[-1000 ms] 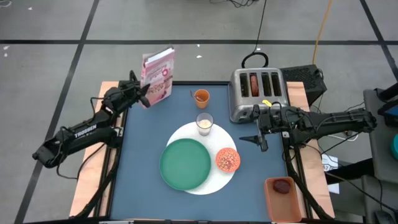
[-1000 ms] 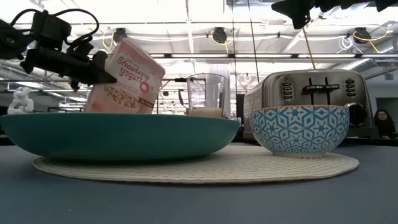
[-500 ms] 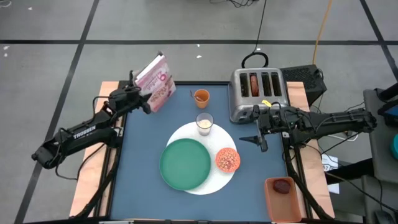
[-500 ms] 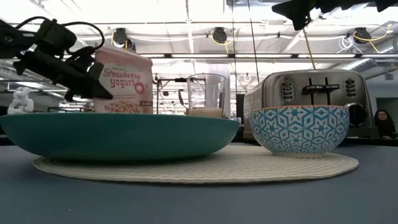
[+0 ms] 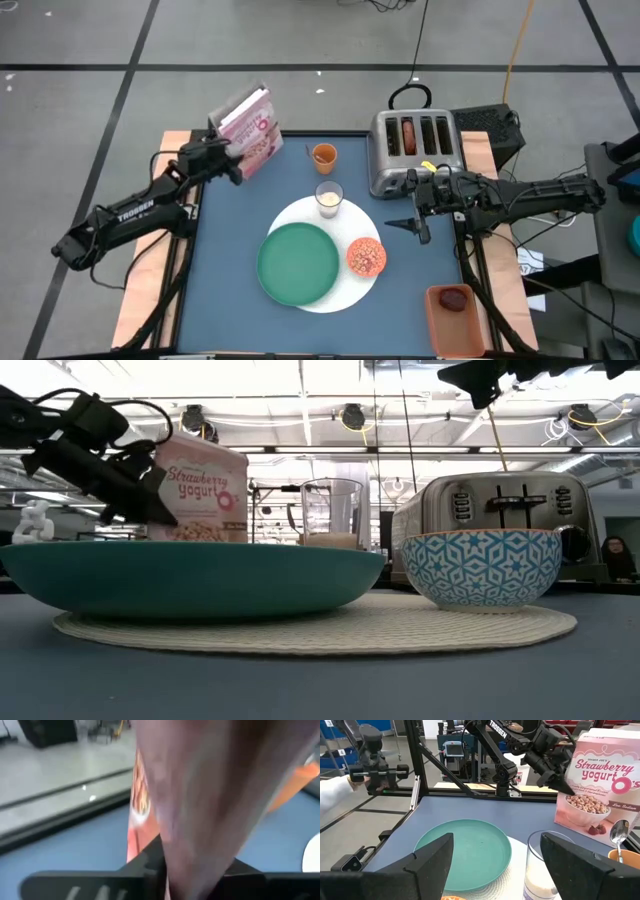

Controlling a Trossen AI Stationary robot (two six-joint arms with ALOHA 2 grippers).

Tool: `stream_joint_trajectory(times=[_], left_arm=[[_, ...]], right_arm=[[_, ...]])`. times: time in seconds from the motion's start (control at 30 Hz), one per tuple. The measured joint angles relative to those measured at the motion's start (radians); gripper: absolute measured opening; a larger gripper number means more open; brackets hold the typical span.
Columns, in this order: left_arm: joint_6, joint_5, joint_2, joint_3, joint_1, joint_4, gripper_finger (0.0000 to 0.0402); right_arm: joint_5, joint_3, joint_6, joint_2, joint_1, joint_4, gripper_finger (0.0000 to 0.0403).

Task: Arrange a breakfast setting
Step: Pour the cereal from the cereal box into the orange bowl

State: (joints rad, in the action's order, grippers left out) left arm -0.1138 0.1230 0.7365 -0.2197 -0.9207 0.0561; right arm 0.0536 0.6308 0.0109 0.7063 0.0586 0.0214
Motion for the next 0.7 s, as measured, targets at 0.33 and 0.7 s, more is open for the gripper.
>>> stream_joint_trajectory(times=[0.33,0.7], left_arm=[[0.008,-0.006,-0.001,-0.087,0.0,-0.246,0.0157],[0.016,0.002,-0.005,-0.101,0.0,-0.377,0.0159]], right_arm=[[0.0,0.0,0.0,0.0,0.0,0.0,0.029],[0.0,0.0,0.0,0.0,0.0,0.0,0.029]])
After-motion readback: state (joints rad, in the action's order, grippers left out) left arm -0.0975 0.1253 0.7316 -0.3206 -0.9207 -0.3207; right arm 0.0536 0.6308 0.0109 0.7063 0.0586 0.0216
